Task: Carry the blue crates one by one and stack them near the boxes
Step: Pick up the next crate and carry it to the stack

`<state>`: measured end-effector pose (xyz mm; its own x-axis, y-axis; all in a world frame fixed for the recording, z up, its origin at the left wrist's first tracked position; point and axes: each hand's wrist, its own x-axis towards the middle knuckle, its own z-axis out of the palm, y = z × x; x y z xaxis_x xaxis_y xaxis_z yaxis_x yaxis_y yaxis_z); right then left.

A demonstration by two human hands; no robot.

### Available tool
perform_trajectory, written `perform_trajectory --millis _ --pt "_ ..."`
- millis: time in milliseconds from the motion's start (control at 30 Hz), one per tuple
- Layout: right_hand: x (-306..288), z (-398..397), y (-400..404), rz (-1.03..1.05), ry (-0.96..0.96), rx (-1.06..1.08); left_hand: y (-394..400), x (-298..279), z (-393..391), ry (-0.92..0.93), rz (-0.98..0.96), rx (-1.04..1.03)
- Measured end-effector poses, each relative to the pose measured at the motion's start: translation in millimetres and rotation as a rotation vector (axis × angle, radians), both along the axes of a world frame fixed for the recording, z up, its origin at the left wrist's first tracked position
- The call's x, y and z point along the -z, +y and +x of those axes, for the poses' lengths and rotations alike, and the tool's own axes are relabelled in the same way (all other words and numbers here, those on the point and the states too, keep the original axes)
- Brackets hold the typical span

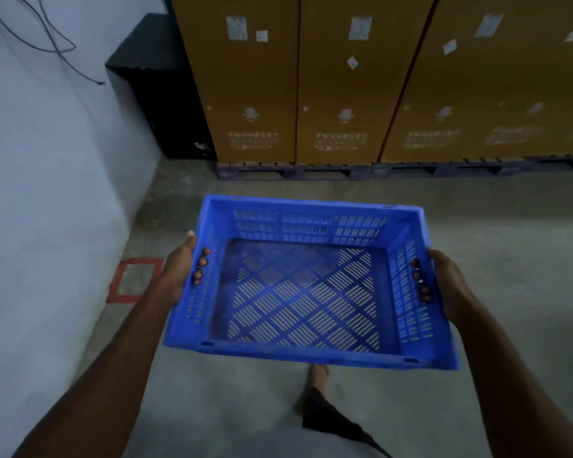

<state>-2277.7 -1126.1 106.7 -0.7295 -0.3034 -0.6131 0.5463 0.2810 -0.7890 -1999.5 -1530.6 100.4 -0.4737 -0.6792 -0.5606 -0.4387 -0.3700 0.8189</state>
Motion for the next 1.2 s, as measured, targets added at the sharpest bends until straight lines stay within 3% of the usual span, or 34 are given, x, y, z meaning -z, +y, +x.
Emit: perform_trajectory --millis 267,467,800,1200 --pt "44 -160 -114 0.097 0.011 -0.053 -87 39 -137 -0.108 -0.034 -0.063" --pt "116 -263 -198 0.164 -0.024 -0.045 -168 102 -236 -0.191 -0.042 -0.043" --pt "292 -390 -316 0.293 -0.066 -0.043 -290 281 -386 -0.325 0.023 -0.018" --pt "514 -500 -372 0.366 -0.058 -0.073 -335 514 -484 -0.429 0.016 -0.016"
